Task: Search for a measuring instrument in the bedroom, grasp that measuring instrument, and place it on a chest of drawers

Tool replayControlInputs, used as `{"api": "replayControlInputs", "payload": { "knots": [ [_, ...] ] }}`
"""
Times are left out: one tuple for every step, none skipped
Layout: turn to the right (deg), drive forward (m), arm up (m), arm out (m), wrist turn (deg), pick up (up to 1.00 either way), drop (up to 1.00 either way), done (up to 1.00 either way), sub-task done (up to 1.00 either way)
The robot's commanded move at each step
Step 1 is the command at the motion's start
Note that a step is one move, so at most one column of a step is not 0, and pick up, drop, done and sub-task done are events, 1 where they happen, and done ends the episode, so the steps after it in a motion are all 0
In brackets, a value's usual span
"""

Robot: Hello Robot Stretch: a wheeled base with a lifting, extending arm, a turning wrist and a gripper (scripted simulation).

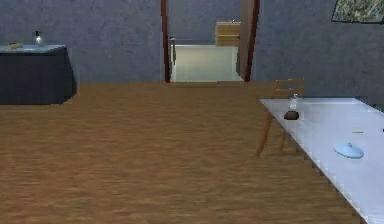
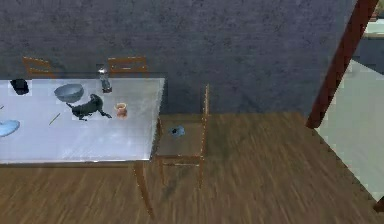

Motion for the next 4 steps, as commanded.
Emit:
{"api": "replayControlInputs", "payload": {
  "knots": [
    [0.0,1.00,0.00,0.00,0.0,0.00,0.00,0.00,0.00],
    [0.0,1.00,0.00,0.00,0.0,0.00,0.00,0.00,0.00],
    [27.0,0.00,0.00,0.00,0.0,0.00,0.00,0.00,0.00],
    [0.0,0.10,0.00,0.00,0.0,0.00,0.00,0.00,0.00]
  ]
}}
